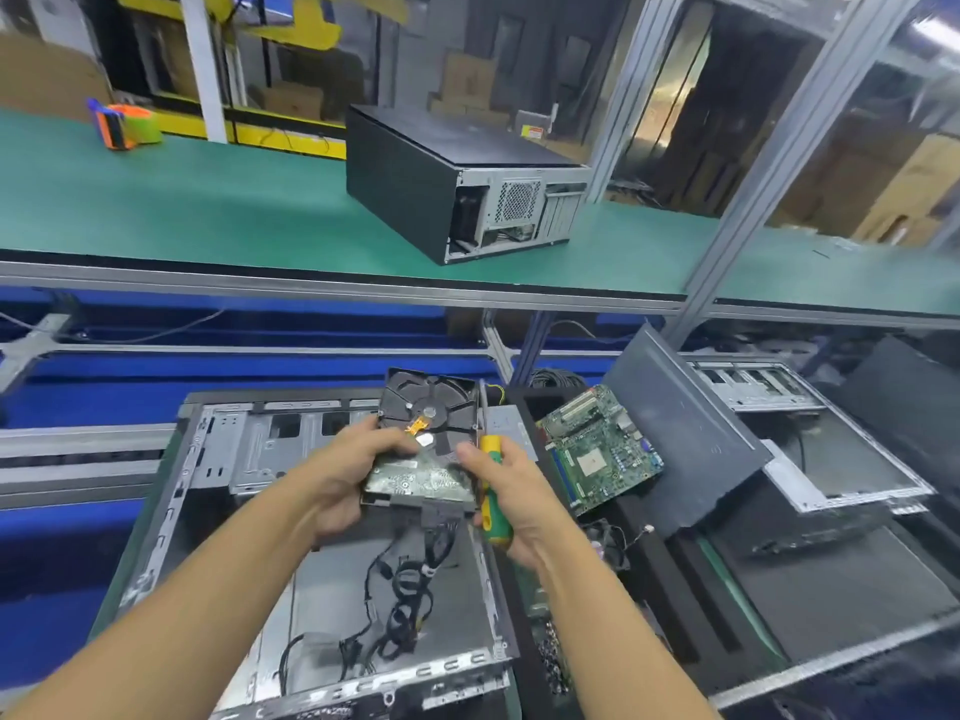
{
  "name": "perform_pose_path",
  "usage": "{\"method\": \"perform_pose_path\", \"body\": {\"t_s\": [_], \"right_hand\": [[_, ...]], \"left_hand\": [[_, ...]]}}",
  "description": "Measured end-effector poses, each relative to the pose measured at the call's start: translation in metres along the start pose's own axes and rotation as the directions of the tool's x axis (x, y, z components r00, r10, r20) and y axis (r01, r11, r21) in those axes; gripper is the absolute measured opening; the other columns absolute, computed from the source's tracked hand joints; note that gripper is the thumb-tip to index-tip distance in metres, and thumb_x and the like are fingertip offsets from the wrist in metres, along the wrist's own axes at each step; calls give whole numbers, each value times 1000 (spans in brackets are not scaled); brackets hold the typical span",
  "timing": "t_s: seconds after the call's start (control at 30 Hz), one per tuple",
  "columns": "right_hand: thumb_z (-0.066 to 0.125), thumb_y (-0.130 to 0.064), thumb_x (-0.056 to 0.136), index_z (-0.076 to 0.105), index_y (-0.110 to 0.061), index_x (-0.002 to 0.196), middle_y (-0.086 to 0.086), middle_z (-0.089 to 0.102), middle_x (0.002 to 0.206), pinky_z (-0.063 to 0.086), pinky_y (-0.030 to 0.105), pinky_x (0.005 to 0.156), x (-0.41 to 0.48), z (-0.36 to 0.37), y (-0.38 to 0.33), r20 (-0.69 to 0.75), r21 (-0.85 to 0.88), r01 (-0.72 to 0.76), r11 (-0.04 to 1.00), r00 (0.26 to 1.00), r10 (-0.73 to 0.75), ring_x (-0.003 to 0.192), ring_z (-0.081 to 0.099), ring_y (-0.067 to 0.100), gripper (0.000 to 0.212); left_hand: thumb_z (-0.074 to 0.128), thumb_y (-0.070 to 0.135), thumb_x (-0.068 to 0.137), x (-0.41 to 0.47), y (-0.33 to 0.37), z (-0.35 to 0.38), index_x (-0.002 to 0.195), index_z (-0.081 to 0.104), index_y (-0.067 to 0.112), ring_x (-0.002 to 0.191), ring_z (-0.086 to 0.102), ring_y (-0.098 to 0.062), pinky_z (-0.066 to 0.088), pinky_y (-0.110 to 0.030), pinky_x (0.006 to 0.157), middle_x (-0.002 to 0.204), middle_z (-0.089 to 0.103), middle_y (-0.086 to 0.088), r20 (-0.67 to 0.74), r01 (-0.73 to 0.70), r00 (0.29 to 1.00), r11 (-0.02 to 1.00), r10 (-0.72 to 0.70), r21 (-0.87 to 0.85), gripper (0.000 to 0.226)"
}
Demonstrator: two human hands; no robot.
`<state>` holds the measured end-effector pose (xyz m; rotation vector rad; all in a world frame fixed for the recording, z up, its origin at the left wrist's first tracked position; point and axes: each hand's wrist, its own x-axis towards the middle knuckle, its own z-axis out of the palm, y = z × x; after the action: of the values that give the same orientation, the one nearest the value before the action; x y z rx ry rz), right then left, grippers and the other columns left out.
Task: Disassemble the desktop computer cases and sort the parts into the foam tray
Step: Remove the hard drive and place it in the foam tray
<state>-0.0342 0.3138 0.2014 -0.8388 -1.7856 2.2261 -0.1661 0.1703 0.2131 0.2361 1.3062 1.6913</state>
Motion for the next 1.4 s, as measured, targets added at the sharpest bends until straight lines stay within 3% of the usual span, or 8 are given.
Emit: {"method": "perform_pose_path", "body": {"t_s": [0.13,0.3,0.4,0.67,0.8,1.03,1.17,1.4], "right_hand": [[81,-26,84,60,-10,104,12,66,89,53,46,64,6,-24,-24,-33,-89,10,996,999,-13,75,61,28,33],[74,-10,87,60,-7,107,17,65,100,49,34,66,7,-67,-43,-27,231,-36,972,999,44,82,61,30,25],[72,-15,88,62,-8,111,15,66,95,48,30,60,6,-98,-55,-54,341,-49,939,996,72,66,61,24,26],[66,-13,93,62,-11,103,3,66,67,43,19,37,5,-191,-85,-177,360,112,926,983,-50,39,55,9,11],[71,-12,89,60,-8,124,17,67,101,49,38,69,-1,-231,-96,-273,340,229,912,952,-137,75,63,27,36],[67,-17,92,57,-21,91,5,69,90,56,29,59,4,-274,-134,-348,314,366,876,903,-253,75,69,23,11],[67,-17,91,58,-23,86,1,69,85,54,30,62,18,-272,-154,-356,247,409,878,881,-311,77,67,22,12],[66,-18,90,57,-24,77,0,67,76,54,29,52,37,-229,-125,-296,253,274,928,935,-195,65,67,21,17]], "left_hand": [[68,15,82,8,11,35,96,60,4,68,70,-30,60,-40,62,81,71,-16,19,47,999,998,-48,50,19],[66,50,84,14,4,68,123,69,7,105,68,-31,55,-42,86,124,68,-19,216,-67,973,996,78,-61,57],[78,67,65,16,-23,85,126,65,23,115,63,-20,46,-41,98,125,68,-2,250,-98,968,962,32,256,77],[66,66,77,29,-72,114,120,62,33,112,63,-13,46,-41,104,118,68,8,186,-147,968,219,-170,964,54],[69,65,80,44,-67,137,95,63,35,74,59,6,43,-14,72,82,65,27,255,-220,964,313,-75,924,34],[64,70,61,87,-52,210,78,57,41,63,53,-2,41,-30,65,69,62,22,-7,-283,906,618,423,733,34],[67,47,81,98,-47,214,71,55,41,53,51,0,39,-26,55,60,58,22,-43,-277,839,493,543,825,16],[54,58,91,70,-30,185,69,48,18,54,52,-11,33,-26,49,58,55,7,103,-103,994,0,-47,995,46]]}}
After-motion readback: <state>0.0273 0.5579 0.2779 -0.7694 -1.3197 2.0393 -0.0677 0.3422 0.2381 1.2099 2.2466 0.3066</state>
